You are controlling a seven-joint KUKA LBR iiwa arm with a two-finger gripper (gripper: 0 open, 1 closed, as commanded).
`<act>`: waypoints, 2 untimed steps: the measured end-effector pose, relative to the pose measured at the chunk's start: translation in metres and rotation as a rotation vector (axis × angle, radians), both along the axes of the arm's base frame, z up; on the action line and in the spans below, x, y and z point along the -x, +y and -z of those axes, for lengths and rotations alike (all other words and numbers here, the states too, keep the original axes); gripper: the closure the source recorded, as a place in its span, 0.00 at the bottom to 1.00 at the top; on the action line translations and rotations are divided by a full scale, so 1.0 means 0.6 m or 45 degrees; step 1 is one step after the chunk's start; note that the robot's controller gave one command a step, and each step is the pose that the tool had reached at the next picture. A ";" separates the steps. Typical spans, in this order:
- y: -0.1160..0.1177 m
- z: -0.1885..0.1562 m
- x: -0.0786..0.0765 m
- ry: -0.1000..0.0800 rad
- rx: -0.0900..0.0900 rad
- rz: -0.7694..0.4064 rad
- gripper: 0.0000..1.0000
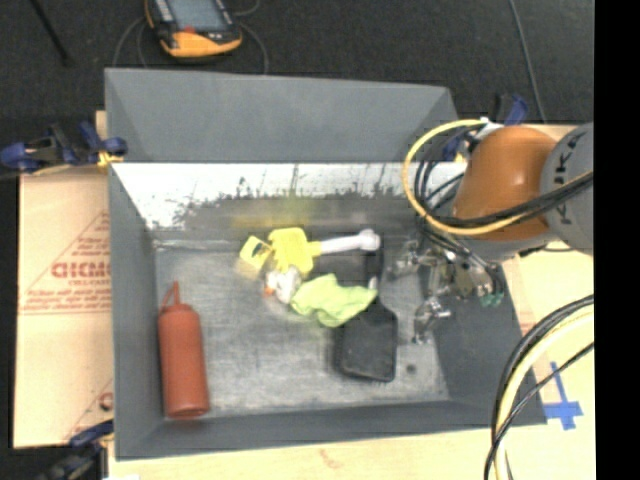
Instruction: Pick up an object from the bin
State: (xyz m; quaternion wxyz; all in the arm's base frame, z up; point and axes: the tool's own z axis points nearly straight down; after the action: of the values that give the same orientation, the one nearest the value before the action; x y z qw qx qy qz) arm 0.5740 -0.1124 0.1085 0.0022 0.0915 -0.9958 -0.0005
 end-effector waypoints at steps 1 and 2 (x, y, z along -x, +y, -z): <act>0.097 -0.023 -0.004 -0.012 0.003 -0.178 0.00; 0.110 0.044 -0.043 -0.021 0.013 -0.210 1.00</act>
Offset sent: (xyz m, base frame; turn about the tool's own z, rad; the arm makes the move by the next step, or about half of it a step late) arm 0.0202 0.0723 -0.0351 -0.1676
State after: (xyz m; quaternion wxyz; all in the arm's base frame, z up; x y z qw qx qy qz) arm 0.5999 -0.0462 0.0823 -0.0056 0.1734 -0.9848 0.0054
